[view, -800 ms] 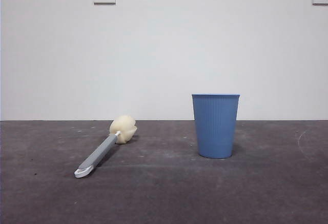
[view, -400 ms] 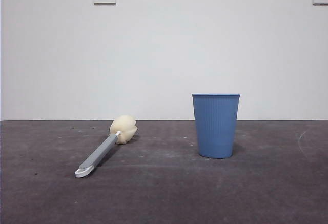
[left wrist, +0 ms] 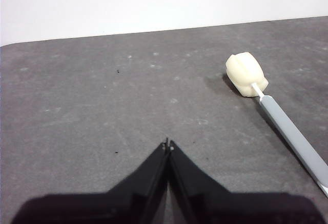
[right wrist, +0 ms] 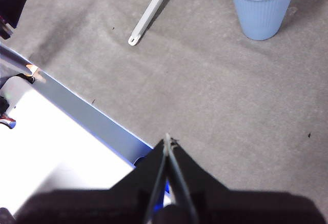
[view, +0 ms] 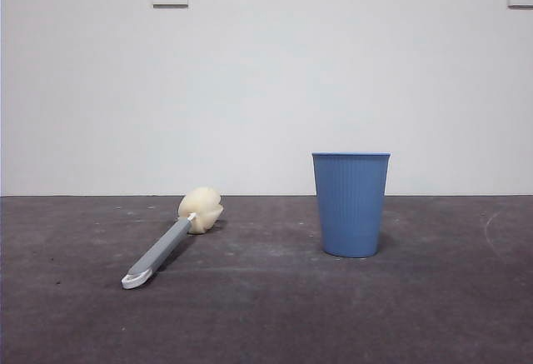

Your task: Pick up the cup brush,pick up the cup,insert the brush into the cup,clean the cup,put the cup brush back,put the cup back to the fixed position on the table

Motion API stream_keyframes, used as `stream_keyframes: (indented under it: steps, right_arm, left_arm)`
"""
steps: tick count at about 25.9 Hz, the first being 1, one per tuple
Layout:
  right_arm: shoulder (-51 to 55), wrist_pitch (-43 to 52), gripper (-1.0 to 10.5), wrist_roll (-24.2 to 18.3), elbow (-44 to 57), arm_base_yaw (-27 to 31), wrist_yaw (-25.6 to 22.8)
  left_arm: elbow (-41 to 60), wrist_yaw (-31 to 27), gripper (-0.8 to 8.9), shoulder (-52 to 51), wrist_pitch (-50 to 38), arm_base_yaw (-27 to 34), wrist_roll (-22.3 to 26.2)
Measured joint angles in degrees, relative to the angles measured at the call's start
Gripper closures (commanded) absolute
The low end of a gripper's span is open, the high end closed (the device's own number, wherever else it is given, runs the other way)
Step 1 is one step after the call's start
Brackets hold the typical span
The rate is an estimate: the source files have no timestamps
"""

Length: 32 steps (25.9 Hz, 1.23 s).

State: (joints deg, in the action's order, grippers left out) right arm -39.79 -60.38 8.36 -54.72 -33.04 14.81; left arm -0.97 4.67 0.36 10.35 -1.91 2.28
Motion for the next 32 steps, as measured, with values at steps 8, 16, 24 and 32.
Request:
stream_keyframes:
  steps: [8,16,24,32]
  right_arm:
    - [0.0,0.0,9.5,0.0,0.0,0.0,0.0]
    - [0.2,1.6,9.5,-3.0,0.0,0.1,-1.5]
    - [6.6,21.6,9.5,-12.8,0.0,4.2,-9.3]
    - [13.4,29.1,9.5,-19.5,1.2,11.4,-9.3]
  left_arm:
    - [0.0,0.0,8.17,0.0,0.0,0.0,0.0]
    - [0.0,0.0,8.17,0.0,0.0,0.0,0.0]
    - [0.0,0.0,8.17,0.0,0.0,0.0,0.0]
    - [0.0,0.0,8.17,0.0,0.0,0.0,0.0]
